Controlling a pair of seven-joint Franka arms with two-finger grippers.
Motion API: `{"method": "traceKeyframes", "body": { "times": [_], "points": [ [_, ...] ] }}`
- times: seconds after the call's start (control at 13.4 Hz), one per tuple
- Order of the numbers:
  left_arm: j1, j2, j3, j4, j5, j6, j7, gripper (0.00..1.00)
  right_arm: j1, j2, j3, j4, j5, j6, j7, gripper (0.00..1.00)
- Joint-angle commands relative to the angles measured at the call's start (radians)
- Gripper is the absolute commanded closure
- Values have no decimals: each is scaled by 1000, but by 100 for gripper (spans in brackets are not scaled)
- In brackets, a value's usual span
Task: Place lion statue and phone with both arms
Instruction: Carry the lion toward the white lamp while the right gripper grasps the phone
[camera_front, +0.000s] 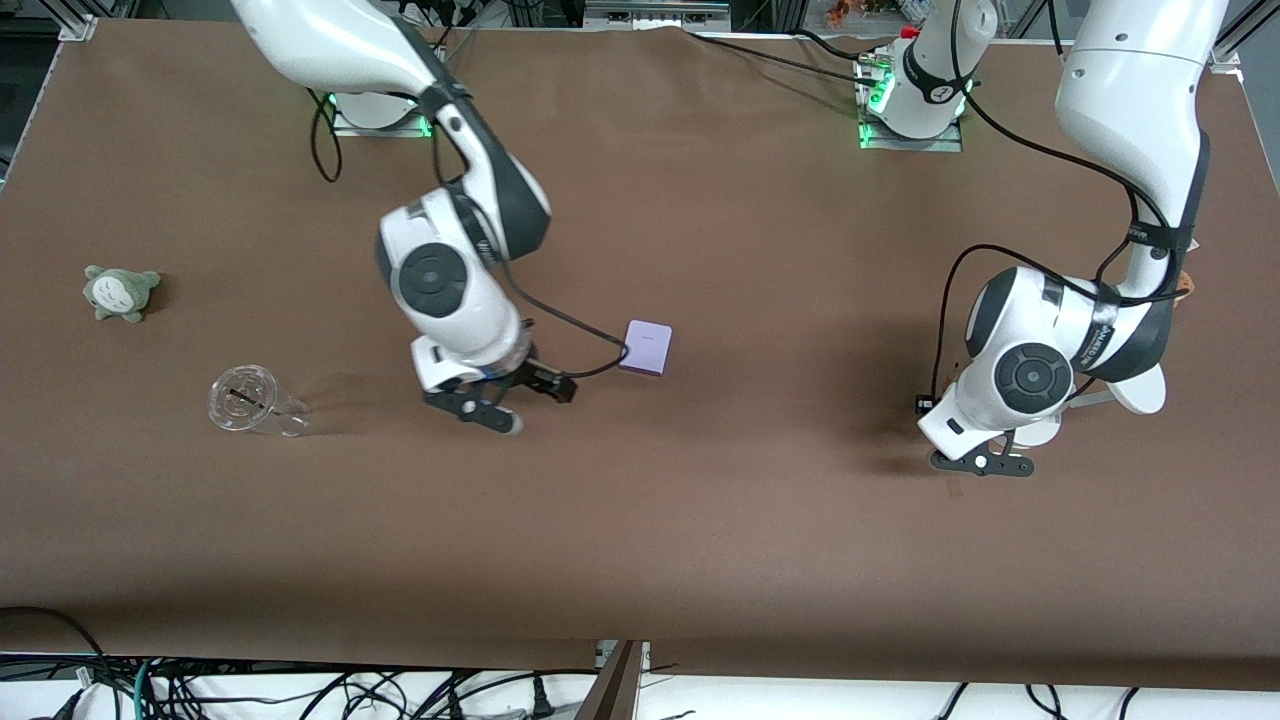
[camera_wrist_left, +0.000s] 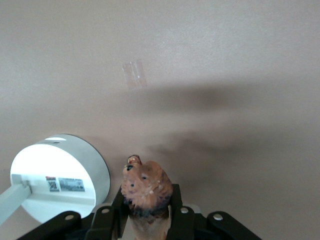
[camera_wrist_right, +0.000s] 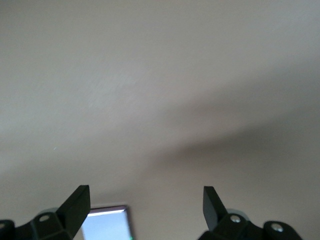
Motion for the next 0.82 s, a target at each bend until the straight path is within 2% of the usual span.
{"method": "traceKeyframes", "body": {
  "times": [0.0, 0.22, 0.45, 0.6, 0.67, 0.75],
  "points": [
    [56, 28, -16, -8, 29, 60, 46, 84, 97, 75, -11, 28, 11, 61, 76, 0],
    [59, 39, -16, -8, 28, 71, 54, 83, 154, 135, -11, 28, 8, 151, 140, 0],
    [70, 55, -16, -15, 28, 71, 54, 83, 191, 158, -12, 28, 4, 174, 168, 0],
    [73, 55, -16, -17, 28, 70, 54, 72, 202, 161, -12, 28, 4, 173, 191, 0],
    [71, 55, -17, -17, 28, 70, 53, 39, 209, 164, -12, 28, 4, 174, 193, 0],
    [71, 55, -17, -15, 26, 68, 48, 0, 222, 173, -12, 28, 2, 173, 194, 0]
  ]
}}
